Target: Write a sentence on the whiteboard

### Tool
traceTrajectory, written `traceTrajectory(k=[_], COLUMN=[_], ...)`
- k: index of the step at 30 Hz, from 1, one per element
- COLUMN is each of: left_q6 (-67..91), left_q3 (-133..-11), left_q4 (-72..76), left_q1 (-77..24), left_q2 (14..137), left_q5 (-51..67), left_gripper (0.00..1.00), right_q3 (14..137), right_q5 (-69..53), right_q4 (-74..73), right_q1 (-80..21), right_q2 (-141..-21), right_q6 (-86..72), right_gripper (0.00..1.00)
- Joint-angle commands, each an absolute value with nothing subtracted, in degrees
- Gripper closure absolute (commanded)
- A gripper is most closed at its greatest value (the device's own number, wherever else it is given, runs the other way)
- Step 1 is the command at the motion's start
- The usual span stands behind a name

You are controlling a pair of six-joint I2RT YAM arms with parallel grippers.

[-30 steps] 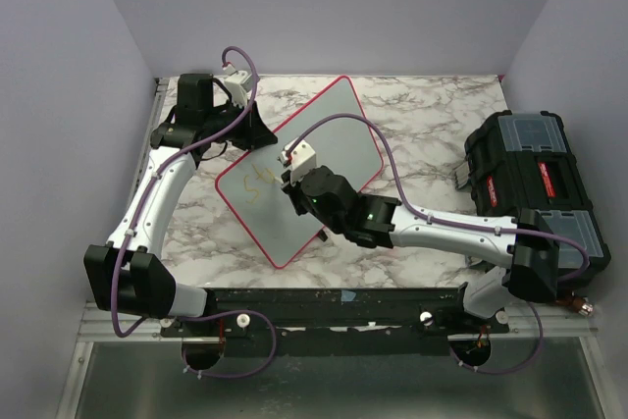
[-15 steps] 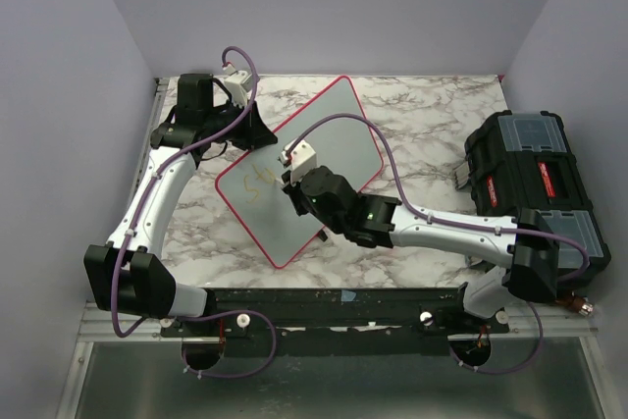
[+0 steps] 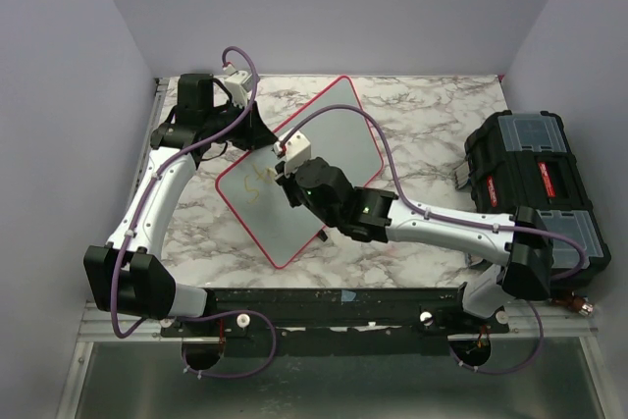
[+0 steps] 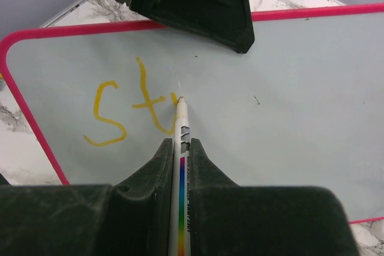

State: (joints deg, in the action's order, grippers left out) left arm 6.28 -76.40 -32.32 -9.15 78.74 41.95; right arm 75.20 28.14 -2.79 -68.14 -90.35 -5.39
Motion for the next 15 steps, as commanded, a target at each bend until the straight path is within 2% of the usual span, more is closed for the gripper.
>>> traceTrajectory(k=[1, 15], left_q6=[4.58, 4.14], left_q3=[-75.84, -75.91], left_q4=[-32.64, -33.02], left_q1=[-10.28, -10.28], left_q2=[76.99, 76.82], left_q5=[42.03, 40.78], left_gripper=[1.00, 1.00], right_q3=[77.79, 77.50], right_q5=[31.35, 32.32], right_q4=[-3.38, -5.03], right_q1=[-67.61, -67.06], right_q2=[-92.52, -87.76], right_q6=[-4.30, -7.48], right_gripper=[0.99, 0.99])
